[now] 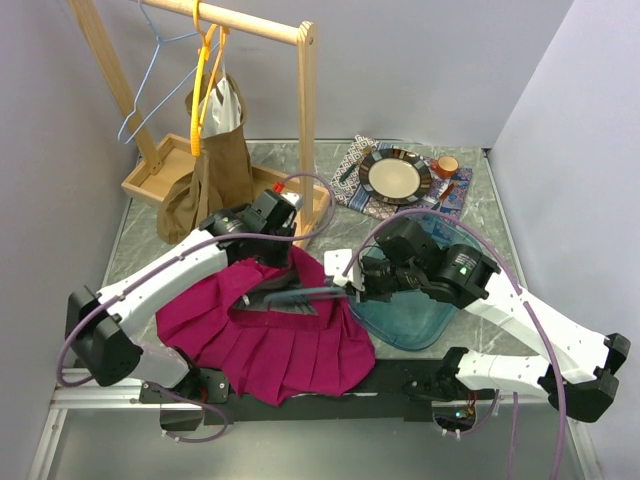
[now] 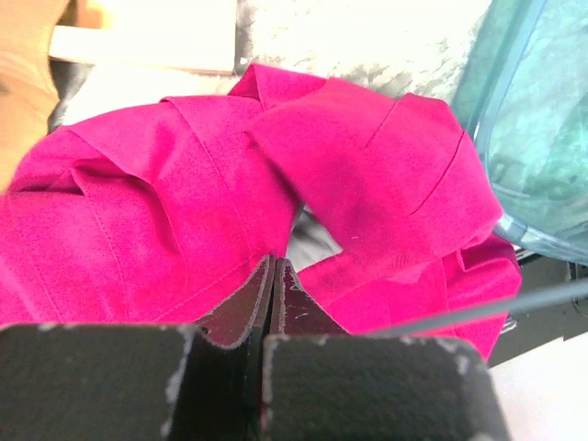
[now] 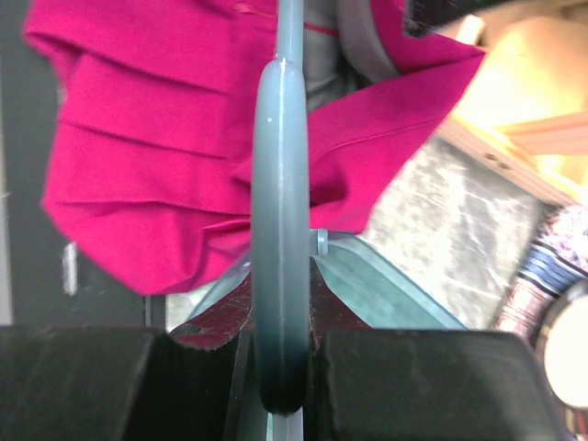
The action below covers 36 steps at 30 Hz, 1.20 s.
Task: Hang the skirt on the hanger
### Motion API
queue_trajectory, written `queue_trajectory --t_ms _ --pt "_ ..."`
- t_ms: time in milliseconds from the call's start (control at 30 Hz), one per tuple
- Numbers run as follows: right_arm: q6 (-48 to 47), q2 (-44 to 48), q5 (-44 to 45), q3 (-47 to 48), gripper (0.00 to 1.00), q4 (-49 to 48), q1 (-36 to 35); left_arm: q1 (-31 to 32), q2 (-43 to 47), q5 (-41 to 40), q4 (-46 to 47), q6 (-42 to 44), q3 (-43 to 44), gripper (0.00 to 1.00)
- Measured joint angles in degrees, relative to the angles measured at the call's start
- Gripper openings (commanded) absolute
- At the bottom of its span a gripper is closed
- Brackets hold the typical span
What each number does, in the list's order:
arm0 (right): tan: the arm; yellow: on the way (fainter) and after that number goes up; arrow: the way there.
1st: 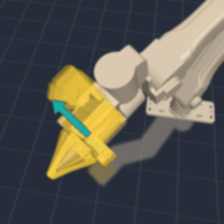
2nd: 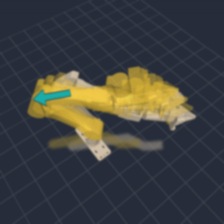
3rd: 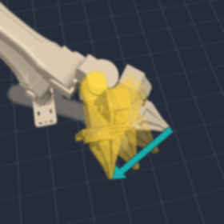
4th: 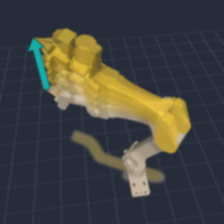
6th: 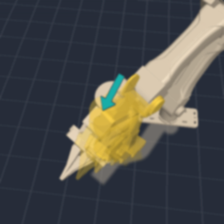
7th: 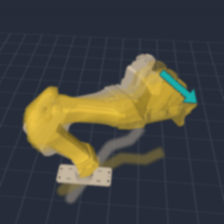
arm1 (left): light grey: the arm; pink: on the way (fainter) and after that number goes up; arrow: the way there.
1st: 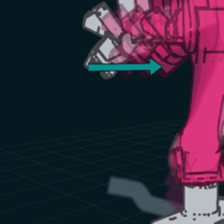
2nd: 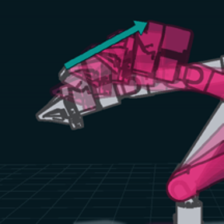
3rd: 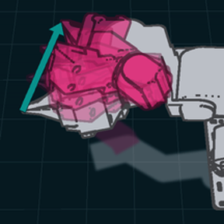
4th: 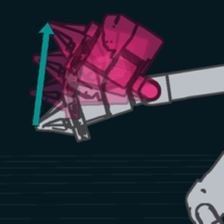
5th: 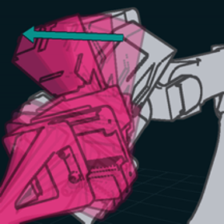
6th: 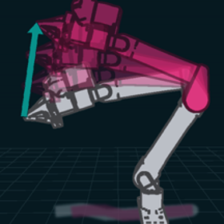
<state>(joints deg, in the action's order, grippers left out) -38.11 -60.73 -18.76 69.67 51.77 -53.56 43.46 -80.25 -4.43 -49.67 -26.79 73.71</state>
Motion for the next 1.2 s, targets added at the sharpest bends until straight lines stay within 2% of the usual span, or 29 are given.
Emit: queue_trajectory --t_ms 267,567,767,1200 --pt "2.5 -1.0 5.9 0.5 0.00 -2.2 -0.9 -0.3 1.4 0.0 -2.6 0.2 1.9 0.01" --pt "6.5 -4.5 11.4 0.5 0.00 -5.6 -5.6 -1.6 2.1 1.2 -1.4 0.1 8.9 0.01" --pt "10.3 -7.0 16.1 0.5 0.00 -10.7 -8.1 -2.8 4.9 2.9 -0.6 -0.4 9.0 0.01" --pt "11.8 -15.4 17.5 0.8 0.00 -17.0 -16.7 -9.7 13.3 8.8 4.2 -3.8 5.8 0.01"
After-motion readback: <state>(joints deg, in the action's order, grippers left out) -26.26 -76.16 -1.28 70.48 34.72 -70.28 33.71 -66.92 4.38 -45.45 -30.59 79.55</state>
